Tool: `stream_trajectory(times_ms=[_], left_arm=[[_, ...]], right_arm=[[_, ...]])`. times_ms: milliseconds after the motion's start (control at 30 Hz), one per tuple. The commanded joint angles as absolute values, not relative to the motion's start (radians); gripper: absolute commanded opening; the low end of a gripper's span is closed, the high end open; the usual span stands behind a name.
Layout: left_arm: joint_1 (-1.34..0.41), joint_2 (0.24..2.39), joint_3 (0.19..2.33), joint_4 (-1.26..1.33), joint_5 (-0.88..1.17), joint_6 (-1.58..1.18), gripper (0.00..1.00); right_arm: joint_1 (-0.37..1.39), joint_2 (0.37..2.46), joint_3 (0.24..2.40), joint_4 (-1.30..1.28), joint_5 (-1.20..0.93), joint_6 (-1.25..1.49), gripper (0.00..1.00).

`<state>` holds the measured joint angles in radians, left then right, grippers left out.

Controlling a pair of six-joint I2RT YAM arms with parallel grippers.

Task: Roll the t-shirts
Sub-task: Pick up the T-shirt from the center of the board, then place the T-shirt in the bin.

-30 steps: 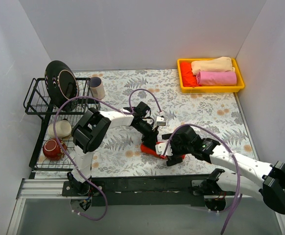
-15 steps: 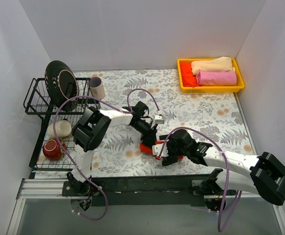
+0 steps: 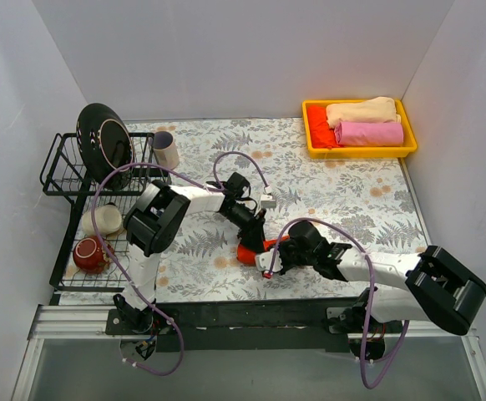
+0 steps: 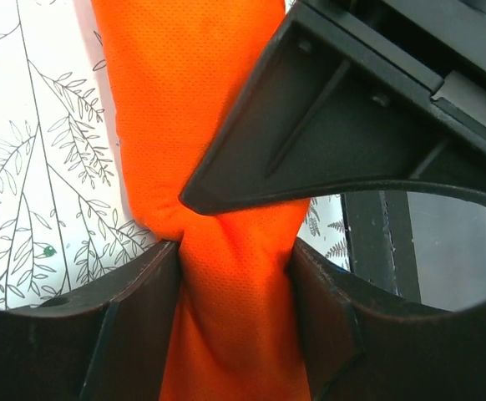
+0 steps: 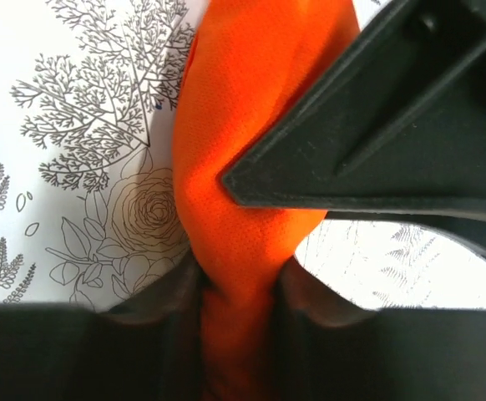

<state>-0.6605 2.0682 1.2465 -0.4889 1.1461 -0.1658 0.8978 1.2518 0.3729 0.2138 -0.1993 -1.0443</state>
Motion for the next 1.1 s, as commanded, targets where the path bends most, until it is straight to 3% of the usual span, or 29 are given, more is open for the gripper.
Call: stream_trajectory(times_ms=[0,33,167,400,767,1067], left_arm=[[-0.658,2.066,1.278,-0.508,1.071,-0.153,0.54],[-0.641,2.056,1.317,-0.508,1.046,-0.166,0.54],[-0.575,1.965,1.498,-0.500,0.855,-0.199,0.60],[-0.463,1.841,1.715,-0.476,0.738,-0.216,0.65],[-0.417,1.602,1.537,-0.508,0.692,-0.167,0.68],[-0.416,1.540,1.479,-0.545,0.721,-0.147,0.68]], right_arm=[[0.900,1.304,0.403,-0.044,-0.316,-1.074,0.06],[0.896,1.301,0.420,-0.076,-0.334,-1.068,0.01],[0.816,1.279,0.534,-0.241,-0.388,-1.055,0.01],[0.712,1.177,0.681,-0.416,-0.347,-1.184,0.01],[0.517,1.200,0.810,-0.396,-0.207,-1.230,0.01],[0.172,1.517,1.172,-0.207,-0.250,-1.212,0.01]])
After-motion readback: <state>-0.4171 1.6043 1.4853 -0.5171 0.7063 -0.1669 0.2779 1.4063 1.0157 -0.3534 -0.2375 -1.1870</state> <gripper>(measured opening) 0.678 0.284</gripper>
